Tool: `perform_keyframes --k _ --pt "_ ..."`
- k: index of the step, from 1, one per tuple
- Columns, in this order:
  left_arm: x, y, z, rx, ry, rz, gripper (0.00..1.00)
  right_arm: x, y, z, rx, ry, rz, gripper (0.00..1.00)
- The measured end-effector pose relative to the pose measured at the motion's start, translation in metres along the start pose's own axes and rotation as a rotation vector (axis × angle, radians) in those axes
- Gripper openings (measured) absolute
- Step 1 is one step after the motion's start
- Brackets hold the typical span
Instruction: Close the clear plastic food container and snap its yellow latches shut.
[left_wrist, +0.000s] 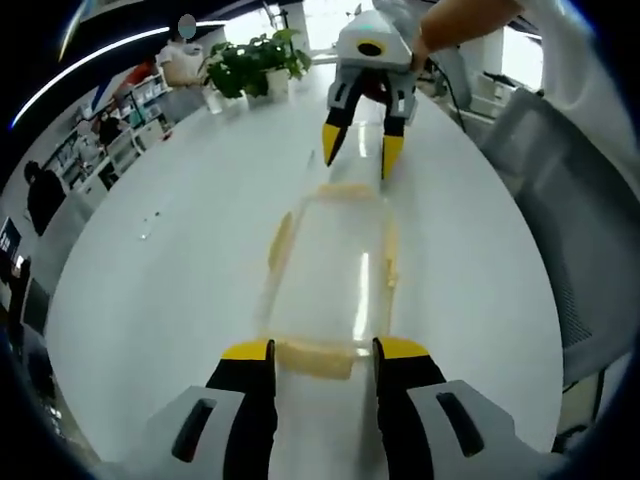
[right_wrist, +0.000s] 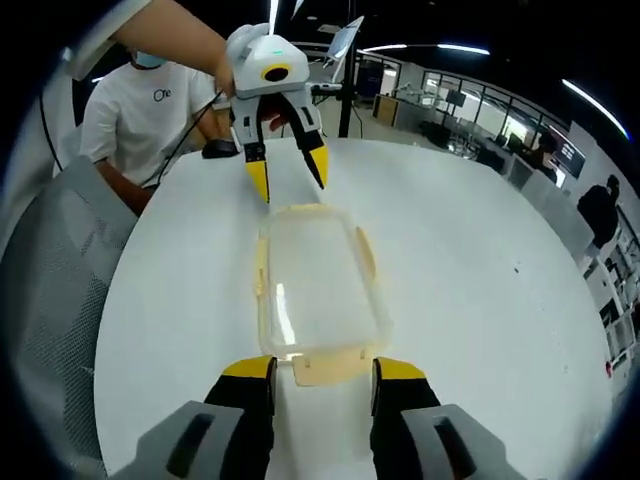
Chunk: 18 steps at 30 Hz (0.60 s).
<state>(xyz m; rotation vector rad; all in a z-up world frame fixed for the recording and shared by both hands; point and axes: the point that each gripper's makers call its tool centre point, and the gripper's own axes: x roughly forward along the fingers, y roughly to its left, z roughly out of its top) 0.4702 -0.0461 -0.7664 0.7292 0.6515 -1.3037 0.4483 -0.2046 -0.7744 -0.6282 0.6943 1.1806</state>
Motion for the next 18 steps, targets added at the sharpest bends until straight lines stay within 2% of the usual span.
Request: perform_keyframes --k 9,12,18 --pt "0.002 0.006 -0.002 0.06 0.038 -0.033 0.4 0.006 -0.002 -0.003 -0.017 0.028 0.014 0.39" --pt "0.004 0.004 -0.002 0.075 0.049 -0.057 0.41 0.008 0.002 -0.01 -0.036 0.064 0.034 0.38" --pt "0.008 0.002 -0.004 0.099 0.065 -0.082 0.41 0.011 0.0 -0.008 -0.031 0.055 0.029 0.39"
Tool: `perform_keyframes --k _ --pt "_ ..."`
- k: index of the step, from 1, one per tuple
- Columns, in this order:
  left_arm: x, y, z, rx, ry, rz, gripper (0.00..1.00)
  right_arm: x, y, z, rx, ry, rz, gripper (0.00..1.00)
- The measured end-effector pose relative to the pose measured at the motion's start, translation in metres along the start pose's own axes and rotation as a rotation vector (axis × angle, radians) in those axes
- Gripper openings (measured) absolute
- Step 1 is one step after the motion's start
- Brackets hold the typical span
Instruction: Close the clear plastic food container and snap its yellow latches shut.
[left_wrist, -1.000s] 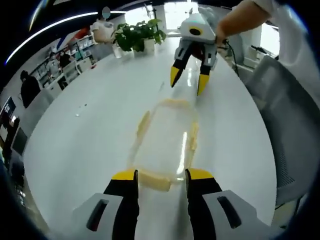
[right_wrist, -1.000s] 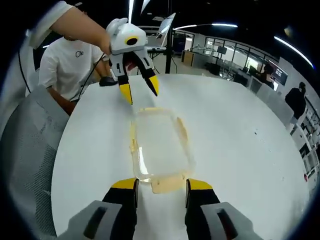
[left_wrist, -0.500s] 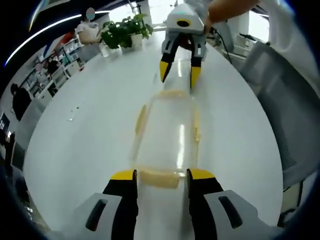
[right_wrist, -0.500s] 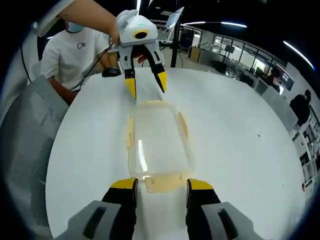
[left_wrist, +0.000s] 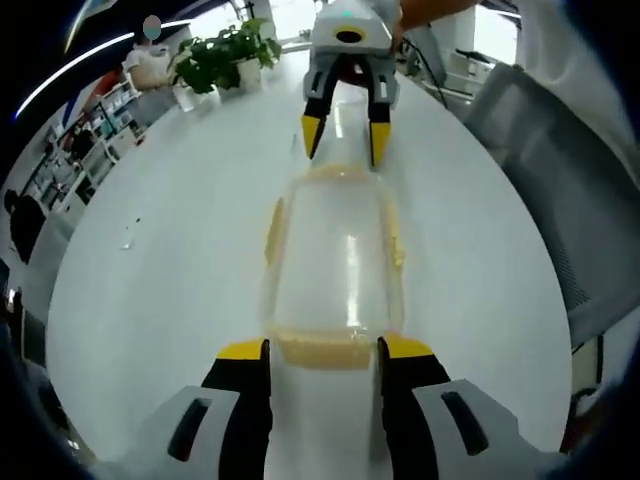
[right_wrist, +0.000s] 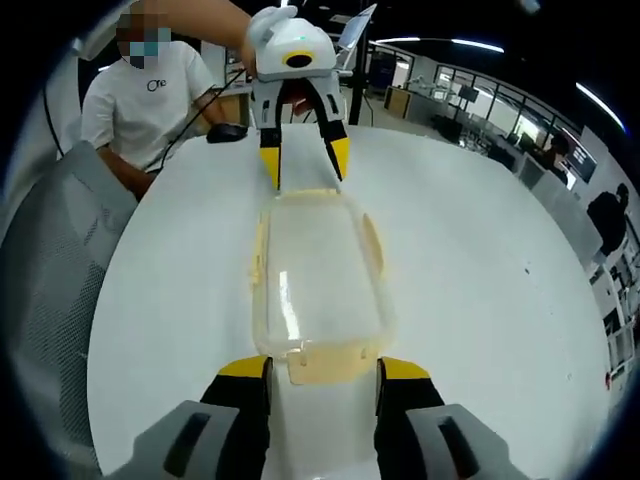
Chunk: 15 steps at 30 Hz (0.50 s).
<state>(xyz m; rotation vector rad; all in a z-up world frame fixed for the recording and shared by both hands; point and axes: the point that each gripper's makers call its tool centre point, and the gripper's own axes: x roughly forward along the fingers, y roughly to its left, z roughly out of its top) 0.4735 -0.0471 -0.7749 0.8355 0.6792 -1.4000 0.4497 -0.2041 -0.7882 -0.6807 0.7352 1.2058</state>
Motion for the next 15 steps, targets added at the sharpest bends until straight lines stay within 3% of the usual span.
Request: perform_keyframes --k 9,15 --pt "0.005 -0.005 -0.008 0.011 0.022 -0.054 0.43 0.004 -0.004 -0.001 -0.016 0.034 0.014 0.41" --pt "0.008 -0.001 -0.012 0.014 0.032 -0.057 0.42 0.007 -0.009 -0.004 -0.027 0.058 0.027 0.41"
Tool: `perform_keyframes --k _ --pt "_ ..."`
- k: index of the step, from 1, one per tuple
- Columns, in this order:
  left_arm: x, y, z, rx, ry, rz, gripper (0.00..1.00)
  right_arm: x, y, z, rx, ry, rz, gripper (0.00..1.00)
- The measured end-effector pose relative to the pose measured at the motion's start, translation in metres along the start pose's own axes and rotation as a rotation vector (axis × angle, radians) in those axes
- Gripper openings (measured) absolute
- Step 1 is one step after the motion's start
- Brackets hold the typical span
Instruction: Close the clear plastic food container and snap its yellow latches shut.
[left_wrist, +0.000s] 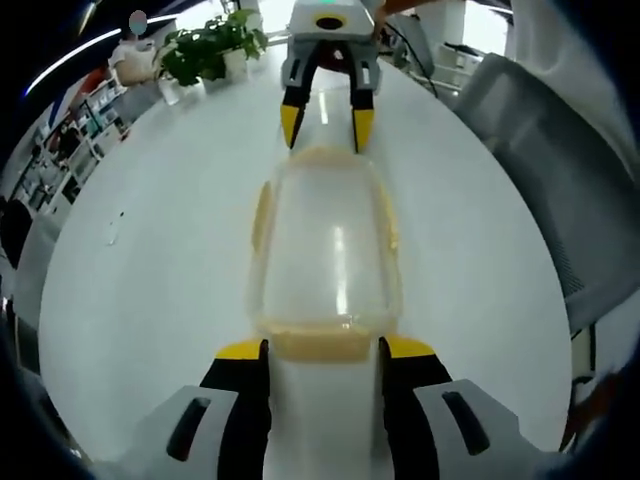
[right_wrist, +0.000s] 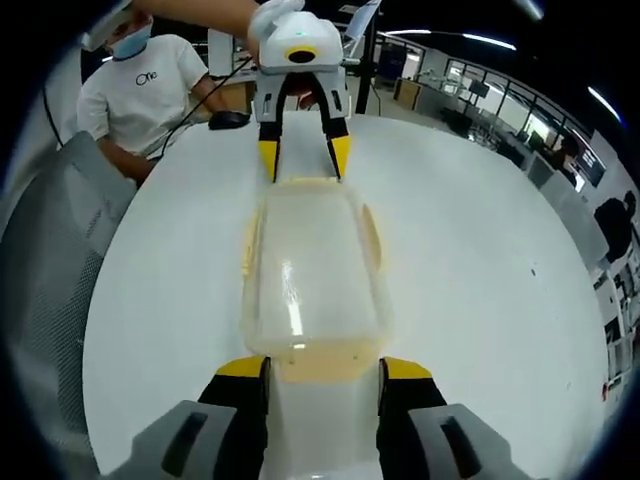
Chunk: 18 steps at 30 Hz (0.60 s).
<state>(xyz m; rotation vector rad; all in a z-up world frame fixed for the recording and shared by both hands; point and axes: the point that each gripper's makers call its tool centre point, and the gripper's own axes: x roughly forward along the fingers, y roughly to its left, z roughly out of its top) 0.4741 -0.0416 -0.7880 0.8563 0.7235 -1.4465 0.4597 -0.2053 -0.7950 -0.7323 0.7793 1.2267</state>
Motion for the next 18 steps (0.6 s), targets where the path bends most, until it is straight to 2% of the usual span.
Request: perform_keyframes --k 8,18 --pt "0.0042 0.0001 -0.0015 0.02 0.008 -0.026 0.43 0.0031 0.0014 -0.0035 0.002 0.016 0.034 0.42" --pt "0.0087 -0.0003 -0.0023 0.029 0.011 -0.04 0.42 0.0085 0.0016 -0.0032 -0.019 0.029 0.044 0.4"
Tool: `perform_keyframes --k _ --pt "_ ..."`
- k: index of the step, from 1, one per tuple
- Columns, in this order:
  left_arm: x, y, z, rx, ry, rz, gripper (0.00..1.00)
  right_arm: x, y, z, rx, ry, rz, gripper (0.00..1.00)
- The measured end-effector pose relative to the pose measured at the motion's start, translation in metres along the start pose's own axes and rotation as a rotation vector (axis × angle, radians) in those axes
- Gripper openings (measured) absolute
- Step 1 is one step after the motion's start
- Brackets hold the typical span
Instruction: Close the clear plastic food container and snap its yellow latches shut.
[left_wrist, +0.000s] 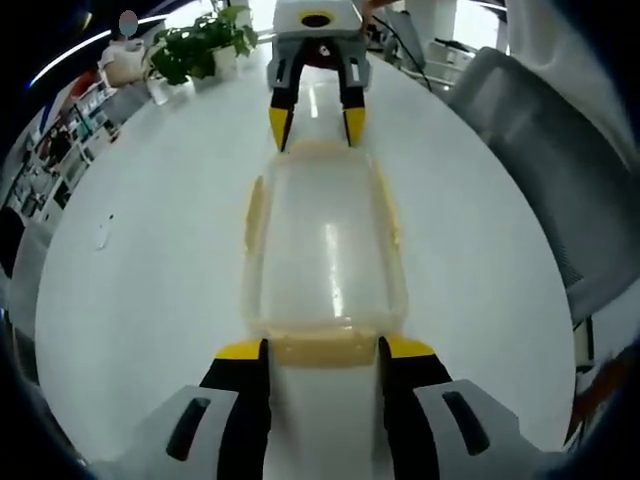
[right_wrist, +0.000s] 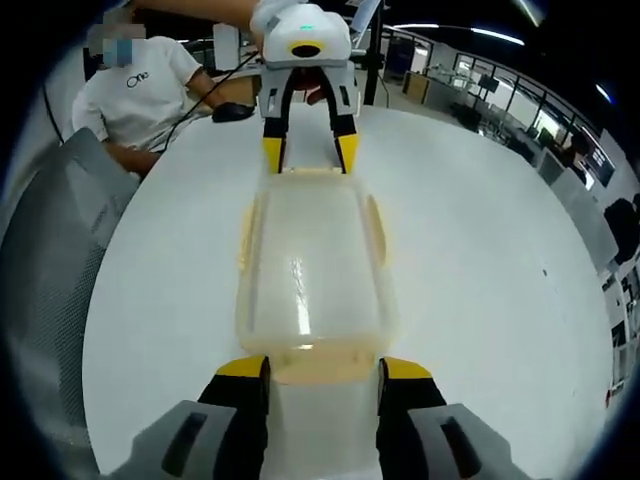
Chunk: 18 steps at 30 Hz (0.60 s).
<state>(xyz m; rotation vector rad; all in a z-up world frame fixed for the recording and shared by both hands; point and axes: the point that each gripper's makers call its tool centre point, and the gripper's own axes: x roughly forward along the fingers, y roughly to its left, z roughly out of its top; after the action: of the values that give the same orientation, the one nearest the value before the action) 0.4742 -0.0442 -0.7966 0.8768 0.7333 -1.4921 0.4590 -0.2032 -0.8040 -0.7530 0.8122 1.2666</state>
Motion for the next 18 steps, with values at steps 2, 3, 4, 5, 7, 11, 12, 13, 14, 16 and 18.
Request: perform_keyframes --k 2,3,4,5,7,11,12,13,14,16,18 --pt "-0.0002 0.0013 -0.0002 -0.003 -0.002 0.004 0.43 0.0006 0.0002 -0.0002 -0.001 0.001 0.001 0.4" --pt "-0.0002 0.0011 -0.0003 -0.004 -0.002 0.003 0.43 0.0006 0.0005 -0.0007 0.003 0.003 0.003 0.4" --pt "0.0 0.0007 -0.0004 -0.004 -0.005 0.0 0.43 0.0004 0.0006 0.0001 0.003 0.001 0.004 0.4" --pt "0.0001 0.0 -0.0006 -0.007 -0.007 -0.005 0.42 0.0003 0.0002 0.0003 0.002 0.001 0.002 0.41" --pt "-0.0001 -0.0002 -0.001 -0.005 -0.006 -0.007 0.43 0.0008 0.0008 0.0004 -0.006 0.003 0.01 0.4" --pt "0.001 -0.0005 -0.0008 -0.007 -0.004 -0.02 0.43 0.0011 0.0014 0.0007 -0.007 0.004 0.019 0.39" --pt "0.0016 -0.0003 -0.0009 -0.011 -0.004 -0.023 0.43 0.0013 0.0014 0.001 -0.007 0.003 0.022 0.39" --pt "0.0016 0.0004 -0.0008 -0.012 -0.005 -0.024 0.43 0.0016 0.0015 0.001 -0.003 0.002 0.027 0.39" --pt "0.0021 0.0008 -0.0008 -0.017 -0.006 -0.027 0.44 0.0021 0.0017 0.001 -0.001 0.001 0.032 0.38" --pt "0.0021 0.0007 -0.001 -0.019 -0.007 -0.03 0.44 0.0023 0.0024 0.0009 -0.008 0.004 0.042 0.38" --pt "0.0022 0.0007 -0.0008 -0.016 -0.007 -0.031 0.44 0.0025 0.0027 0.001 -0.004 0.005 0.044 0.38"
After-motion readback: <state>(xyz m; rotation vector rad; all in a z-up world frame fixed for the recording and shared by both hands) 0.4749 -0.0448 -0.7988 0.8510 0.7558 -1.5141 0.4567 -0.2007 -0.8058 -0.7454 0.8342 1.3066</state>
